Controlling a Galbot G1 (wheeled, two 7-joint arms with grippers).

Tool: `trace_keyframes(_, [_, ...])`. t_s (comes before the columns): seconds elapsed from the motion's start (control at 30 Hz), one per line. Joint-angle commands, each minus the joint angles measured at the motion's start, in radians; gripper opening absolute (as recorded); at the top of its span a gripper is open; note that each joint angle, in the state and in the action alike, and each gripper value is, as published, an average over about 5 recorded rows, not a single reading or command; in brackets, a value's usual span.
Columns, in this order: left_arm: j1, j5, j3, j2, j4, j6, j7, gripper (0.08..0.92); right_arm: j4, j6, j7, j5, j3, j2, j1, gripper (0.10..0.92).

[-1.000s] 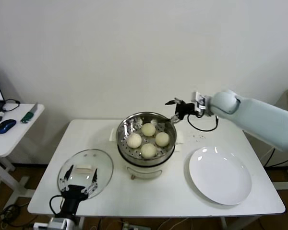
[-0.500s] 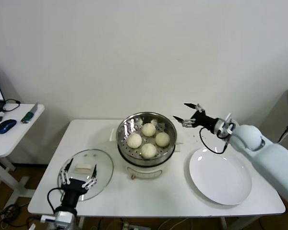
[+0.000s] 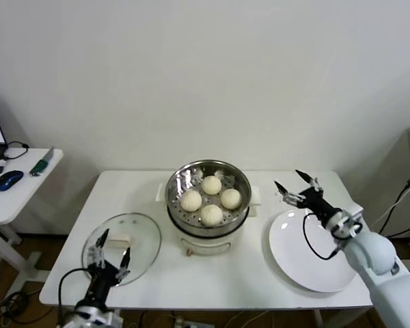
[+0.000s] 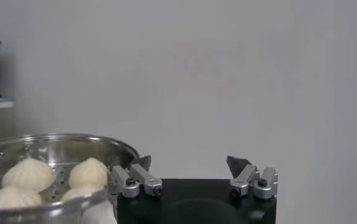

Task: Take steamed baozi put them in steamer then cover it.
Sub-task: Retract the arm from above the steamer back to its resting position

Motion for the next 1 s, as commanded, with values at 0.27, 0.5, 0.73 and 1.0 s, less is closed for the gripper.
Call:
trace_keyframes(0.27, [-0.176, 0.460, 0.095, 0.013, 0.313, 0.097, -0.045, 0.823, 0.062, -0.027, 0.050, -0.045, 0.177, 0.156, -0.271, 0.823])
trace_keyframes(0.5, [-0.255, 0.485, 0.089, 0.008, 0.434, 0.150, -0.096, 0.823, 0.049, -0.019, 0.048, -0.031, 0.183, 0.158, -0.280, 0.823])
trace_keyframes(0.73, [-0.339, 0.448, 0.090, 0.015, 0.488, 0.165, -0.128, 0.823, 0.044, -0.009, 0.044, -0.045, 0.178, 0.163, -0.284, 0.823])
trace_keyframes(1.0, [-0.383, 0.444, 0.098, 0.016, 0.524, 0.163, -0.136, 0.823, 0.031, 0.000, 0.041, -0.050, 0.176, 0.153, -0.289, 0.823])
